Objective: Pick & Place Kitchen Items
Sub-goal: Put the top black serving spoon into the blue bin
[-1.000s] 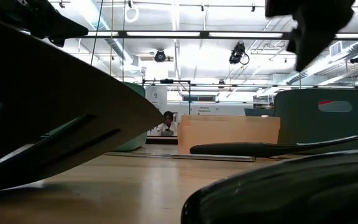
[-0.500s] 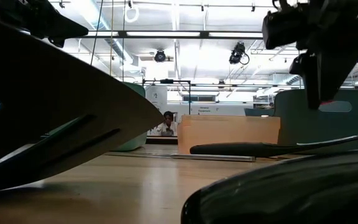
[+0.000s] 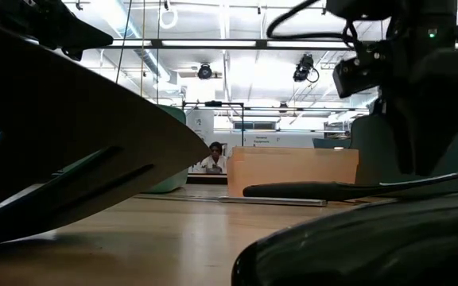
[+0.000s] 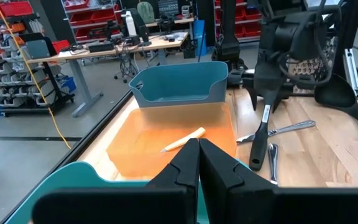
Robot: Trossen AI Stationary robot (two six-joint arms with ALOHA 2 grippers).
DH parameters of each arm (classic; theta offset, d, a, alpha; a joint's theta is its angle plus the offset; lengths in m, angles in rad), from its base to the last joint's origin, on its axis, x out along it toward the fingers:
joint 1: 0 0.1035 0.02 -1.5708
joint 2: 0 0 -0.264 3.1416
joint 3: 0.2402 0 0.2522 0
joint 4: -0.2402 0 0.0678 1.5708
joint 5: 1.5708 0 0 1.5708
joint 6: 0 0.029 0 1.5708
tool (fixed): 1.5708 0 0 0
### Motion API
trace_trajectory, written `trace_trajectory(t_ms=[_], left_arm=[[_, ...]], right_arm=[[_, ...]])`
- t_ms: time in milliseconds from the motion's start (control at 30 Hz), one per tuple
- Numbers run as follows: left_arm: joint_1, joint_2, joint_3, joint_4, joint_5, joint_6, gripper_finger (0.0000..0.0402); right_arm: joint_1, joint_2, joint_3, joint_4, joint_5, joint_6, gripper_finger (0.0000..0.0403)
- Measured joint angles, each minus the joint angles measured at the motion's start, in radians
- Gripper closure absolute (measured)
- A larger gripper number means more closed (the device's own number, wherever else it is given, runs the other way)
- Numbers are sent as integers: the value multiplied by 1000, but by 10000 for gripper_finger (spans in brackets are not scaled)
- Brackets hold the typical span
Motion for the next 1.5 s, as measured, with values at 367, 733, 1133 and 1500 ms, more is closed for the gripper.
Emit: trace_trajectory(t_ms=[367, 733, 1133, 1500], left_arm=[[0, 0, 0, 0, 0, 0, 386], [0, 0, 0, 0, 0, 0, 386], [0, 0, 0, 0, 0, 0, 386], [0, 0, 0, 0, 8, -1, 386]], right_arm=[[0, 21, 0, -22, 3, -11, 203], [1, 21, 0, -22, -21, -21, 203], [8, 21, -1, 11, -78, -22, 230], [29, 21, -55, 15, -2, 13, 244]])
